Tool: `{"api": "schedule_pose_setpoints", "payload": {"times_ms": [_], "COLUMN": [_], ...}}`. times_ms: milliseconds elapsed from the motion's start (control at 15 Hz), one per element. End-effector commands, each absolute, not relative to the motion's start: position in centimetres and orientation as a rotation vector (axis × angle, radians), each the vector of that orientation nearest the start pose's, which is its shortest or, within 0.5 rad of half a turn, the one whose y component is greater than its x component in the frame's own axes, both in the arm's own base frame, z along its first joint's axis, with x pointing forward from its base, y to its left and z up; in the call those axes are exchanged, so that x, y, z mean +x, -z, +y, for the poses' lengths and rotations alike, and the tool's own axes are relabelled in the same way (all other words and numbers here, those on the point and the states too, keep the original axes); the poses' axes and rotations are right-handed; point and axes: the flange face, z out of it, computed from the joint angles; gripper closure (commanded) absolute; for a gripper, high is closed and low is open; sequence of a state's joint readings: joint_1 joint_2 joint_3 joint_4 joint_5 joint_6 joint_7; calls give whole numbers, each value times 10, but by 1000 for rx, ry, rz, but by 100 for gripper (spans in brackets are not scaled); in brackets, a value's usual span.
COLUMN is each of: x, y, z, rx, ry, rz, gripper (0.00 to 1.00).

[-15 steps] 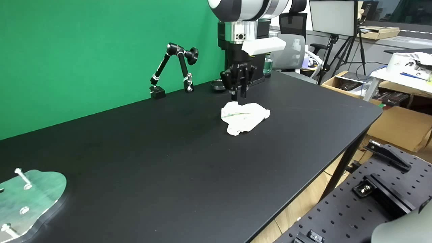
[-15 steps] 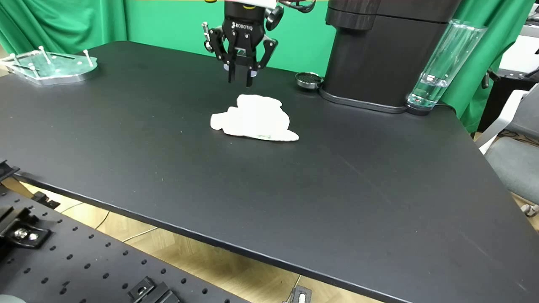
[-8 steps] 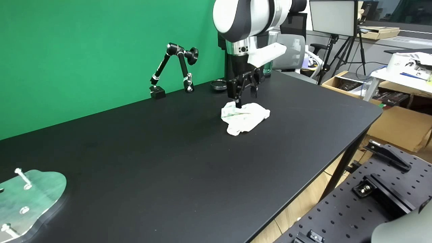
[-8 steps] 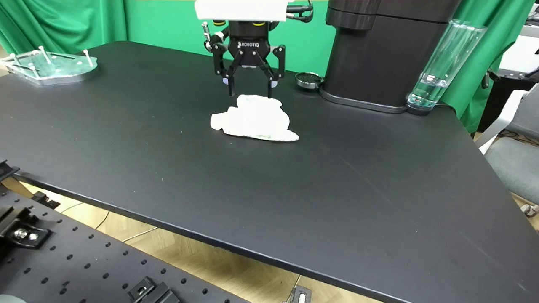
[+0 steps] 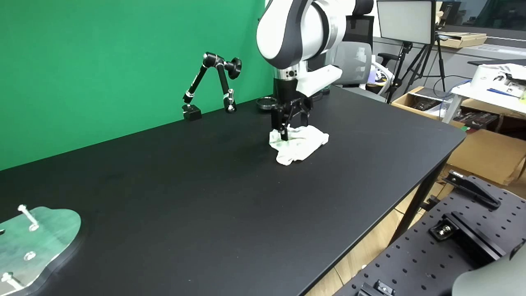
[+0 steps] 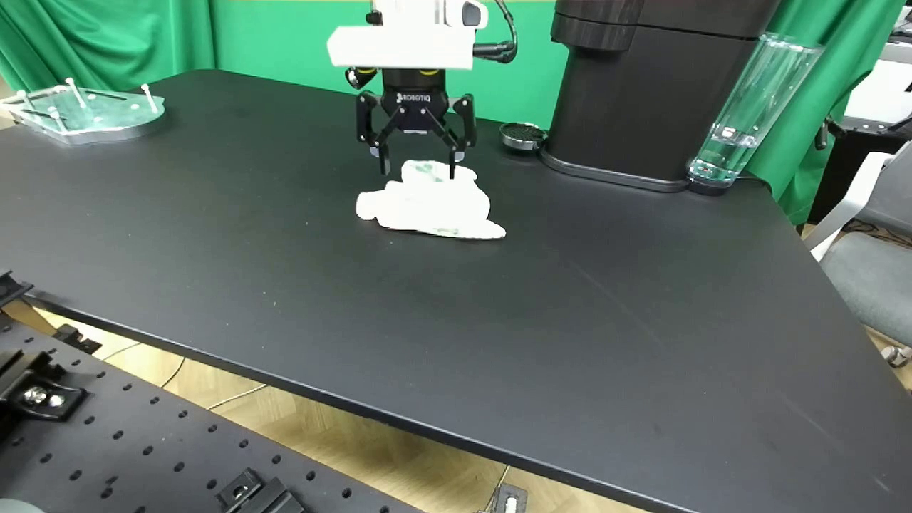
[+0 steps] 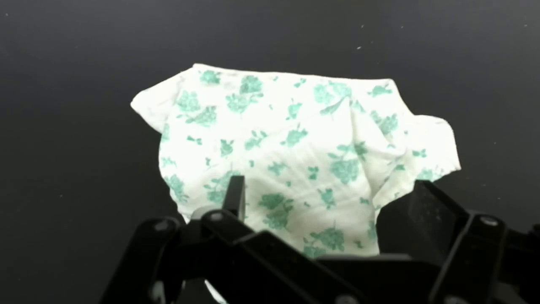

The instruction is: Pick the cloth on the table and put it on the stand

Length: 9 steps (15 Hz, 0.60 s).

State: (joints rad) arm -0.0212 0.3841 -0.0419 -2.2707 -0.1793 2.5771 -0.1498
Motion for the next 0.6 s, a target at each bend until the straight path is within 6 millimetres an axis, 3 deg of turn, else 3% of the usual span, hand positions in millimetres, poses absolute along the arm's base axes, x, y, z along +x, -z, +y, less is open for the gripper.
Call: {"api": "schedule_pose_setpoints", "payload": {"times_ms": [0, 133, 533], "x": [532, 533, 536], "y": [-172, -171, -177], "z": [-34, -33, -33], "rx": [-3235, -3224, -3221], "ry": [-148, -145, -108], "rz": [-339, -314, -267], "gripper": [25, 30, 74]}}
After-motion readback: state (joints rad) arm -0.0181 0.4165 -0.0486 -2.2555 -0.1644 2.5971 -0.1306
